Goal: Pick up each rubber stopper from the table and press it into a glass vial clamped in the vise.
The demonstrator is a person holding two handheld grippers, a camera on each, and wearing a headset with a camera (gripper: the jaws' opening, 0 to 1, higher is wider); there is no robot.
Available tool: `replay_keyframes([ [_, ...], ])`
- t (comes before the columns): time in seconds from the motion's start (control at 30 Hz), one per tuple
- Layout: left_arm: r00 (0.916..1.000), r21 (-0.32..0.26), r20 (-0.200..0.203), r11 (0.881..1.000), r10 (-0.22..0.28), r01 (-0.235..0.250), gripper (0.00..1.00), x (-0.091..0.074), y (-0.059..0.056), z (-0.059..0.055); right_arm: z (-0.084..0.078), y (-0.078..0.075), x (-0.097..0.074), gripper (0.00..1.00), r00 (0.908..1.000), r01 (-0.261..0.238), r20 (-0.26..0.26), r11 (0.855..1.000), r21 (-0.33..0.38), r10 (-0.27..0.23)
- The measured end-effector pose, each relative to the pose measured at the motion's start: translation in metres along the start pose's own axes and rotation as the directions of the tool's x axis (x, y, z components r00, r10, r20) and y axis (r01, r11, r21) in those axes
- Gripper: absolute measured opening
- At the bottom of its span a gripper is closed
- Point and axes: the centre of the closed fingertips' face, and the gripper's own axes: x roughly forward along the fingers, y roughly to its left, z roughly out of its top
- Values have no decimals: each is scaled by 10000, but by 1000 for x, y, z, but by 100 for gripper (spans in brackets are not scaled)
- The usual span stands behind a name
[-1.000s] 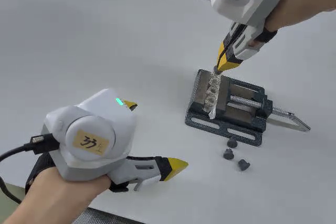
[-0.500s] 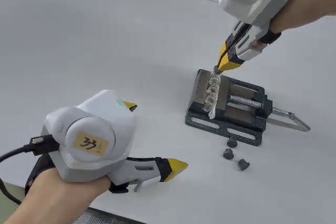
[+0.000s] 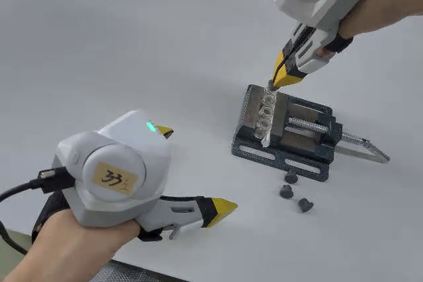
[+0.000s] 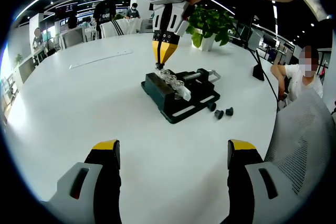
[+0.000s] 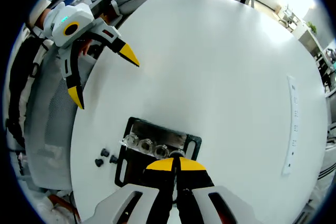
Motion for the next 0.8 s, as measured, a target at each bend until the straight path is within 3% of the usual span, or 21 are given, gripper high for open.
replay_keyframes([
  [0.3, 10000, -34, -33, 10000, 7, -7, 83, 0, 1, -2, 2, -4, 2, 0, 9997, -261, -13, 9996, 142, 262],
  [0.47, 10000, -35, -35, 10000, 5, -5, 83, 1, -1, -1, 1, 0, 2, 0, 9995, -181, -266, 9998, -25, 180],
  [0.77, 10000, -31, -50, 10000, -19, 19, 83, 1, -3, 0, -4, -3, 4, 0, 9991, 42, -422, 9986, 523, -20],
  [0.8, 10000, -41, -30, 10000, -15, 15, 83, 1, -2, 0, -4, -4, 4, 0, 9994, 93, -344, 9958, 913, -61],
])
